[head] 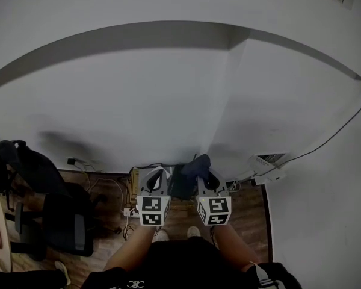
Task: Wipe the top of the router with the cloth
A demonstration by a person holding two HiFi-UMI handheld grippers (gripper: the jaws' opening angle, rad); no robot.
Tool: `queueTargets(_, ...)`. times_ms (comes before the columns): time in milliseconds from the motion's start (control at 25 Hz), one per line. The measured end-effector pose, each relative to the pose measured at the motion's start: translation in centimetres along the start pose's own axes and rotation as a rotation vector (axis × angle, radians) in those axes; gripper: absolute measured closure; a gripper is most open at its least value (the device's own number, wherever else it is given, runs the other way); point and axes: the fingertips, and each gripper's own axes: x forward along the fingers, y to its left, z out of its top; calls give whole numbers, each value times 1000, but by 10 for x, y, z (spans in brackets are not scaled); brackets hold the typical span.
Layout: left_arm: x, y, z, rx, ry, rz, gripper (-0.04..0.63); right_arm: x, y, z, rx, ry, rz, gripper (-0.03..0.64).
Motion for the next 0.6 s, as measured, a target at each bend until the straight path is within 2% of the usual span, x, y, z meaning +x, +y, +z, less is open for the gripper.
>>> queueTargets(360, 18, -3, -55, -64, 84, 22, 603, 15, -5, -48, -2, 113, 50, 582)
queueTargets(600, 25, 7, -108, -117, 158, 47, 603, 32, -1, -96, -20, 208, 95, 582)
